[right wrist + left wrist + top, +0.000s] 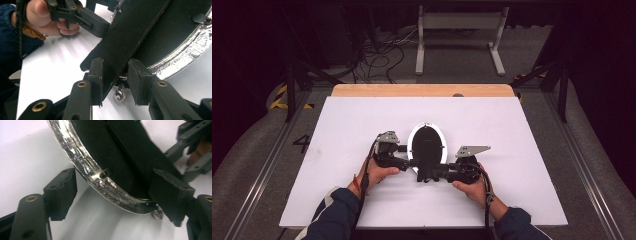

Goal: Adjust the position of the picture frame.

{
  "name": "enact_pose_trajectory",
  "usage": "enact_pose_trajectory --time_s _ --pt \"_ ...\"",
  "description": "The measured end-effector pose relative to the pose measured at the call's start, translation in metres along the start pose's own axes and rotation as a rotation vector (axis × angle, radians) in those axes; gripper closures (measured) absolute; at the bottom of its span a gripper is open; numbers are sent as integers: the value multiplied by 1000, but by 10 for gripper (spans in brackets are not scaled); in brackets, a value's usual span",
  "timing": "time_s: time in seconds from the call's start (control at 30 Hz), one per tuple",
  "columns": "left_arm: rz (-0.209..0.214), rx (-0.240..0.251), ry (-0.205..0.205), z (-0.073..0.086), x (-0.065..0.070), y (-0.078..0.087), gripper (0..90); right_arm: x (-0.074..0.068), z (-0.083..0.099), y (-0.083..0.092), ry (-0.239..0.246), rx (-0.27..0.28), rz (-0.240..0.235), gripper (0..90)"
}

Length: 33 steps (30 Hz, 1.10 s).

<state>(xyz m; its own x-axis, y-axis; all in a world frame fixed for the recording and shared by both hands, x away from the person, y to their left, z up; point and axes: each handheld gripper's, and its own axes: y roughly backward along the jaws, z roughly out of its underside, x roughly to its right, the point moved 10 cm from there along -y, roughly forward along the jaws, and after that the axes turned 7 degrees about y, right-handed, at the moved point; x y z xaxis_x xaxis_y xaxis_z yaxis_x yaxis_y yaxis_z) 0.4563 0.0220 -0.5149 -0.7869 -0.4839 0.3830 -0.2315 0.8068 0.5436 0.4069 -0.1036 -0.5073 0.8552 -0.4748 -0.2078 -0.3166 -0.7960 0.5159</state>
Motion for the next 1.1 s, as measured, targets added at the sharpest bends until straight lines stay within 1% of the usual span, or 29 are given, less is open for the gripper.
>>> enact_pose_trajectory --time_s 0.03,0.07,0.1,0.13,0.17,0.2,0.23,0.27,0.33,0.37,0.43,0.47,0.5,0.53,0.57,0.6,0.67,0.73,0.8,0.93,1.03,1.1 --pt "11 4 6 0 2 0 270 1 1 0 -5 0 -2 658" --pt "35 12 9 -1 4 0 301 1 1 0 -10 2 -7 658" --pt "36 11 12 -1 4 0 327 2 1 0 -12 4 -11 658" --pt "50 11 18 -1 4 0 332 2 1 0 -10 4 -12 658" --pt "50 11 18 -1 4 0 352 2 1 0 -8 5 -13 658" --pt "62 14 28 -1 3 1 391 2 1 0 -8 7 -17 659" --pt "62 14 28 -1 3 1 417 2 1 0 -5 8 -20 660" --pt "76 15 34 0 3 1 440 1 2 0 0 6 -19 661" --pt "84 14 33 0 3 2 497 1 2 0 4 6 -18 662" --pt "112 25 32 -1 5 3 515 1 2 0 2 9 -23 662" --pt "138 37 24 -3 9 4 546 1 2 0 2 8 -23 662" --pt "153 45 -1 -5 12 6 567 1 2 1 3 6 -21 662" --pt "153 45 -1 -5 12 6 591 1 2 1 3 6 -21 662" --pt "175 53 -2 -7 16 7 591 1 2 1 3 6 -23 661" --pt "165 55 -20 -8 17 8 614 1 3 1 4 7 -23 661" --pt "156 53 -43 -9 17 9 613 1 3 1 4 8 -25 661" --pt "148 55 -59 -9 18 9 614 1 2 1 1 14 -32 660" --pt "143 57 -60 -9 19 10 615 1 2 2 -2 19 -39 660" --pt "141 57 -77 -9 19 10 616 0 1 2 -6 24 -48 661" --pt "140 67 -98 -10 22 11 619 -1 0 6 -10 36 -65 660" --pt "131 72 -122 -10 22 12 624 -3 -1 9 -11 43 -75 660" --pt "132 80 -123 -10 24 13 631 -5 -1 11 -12 49 -82 660"
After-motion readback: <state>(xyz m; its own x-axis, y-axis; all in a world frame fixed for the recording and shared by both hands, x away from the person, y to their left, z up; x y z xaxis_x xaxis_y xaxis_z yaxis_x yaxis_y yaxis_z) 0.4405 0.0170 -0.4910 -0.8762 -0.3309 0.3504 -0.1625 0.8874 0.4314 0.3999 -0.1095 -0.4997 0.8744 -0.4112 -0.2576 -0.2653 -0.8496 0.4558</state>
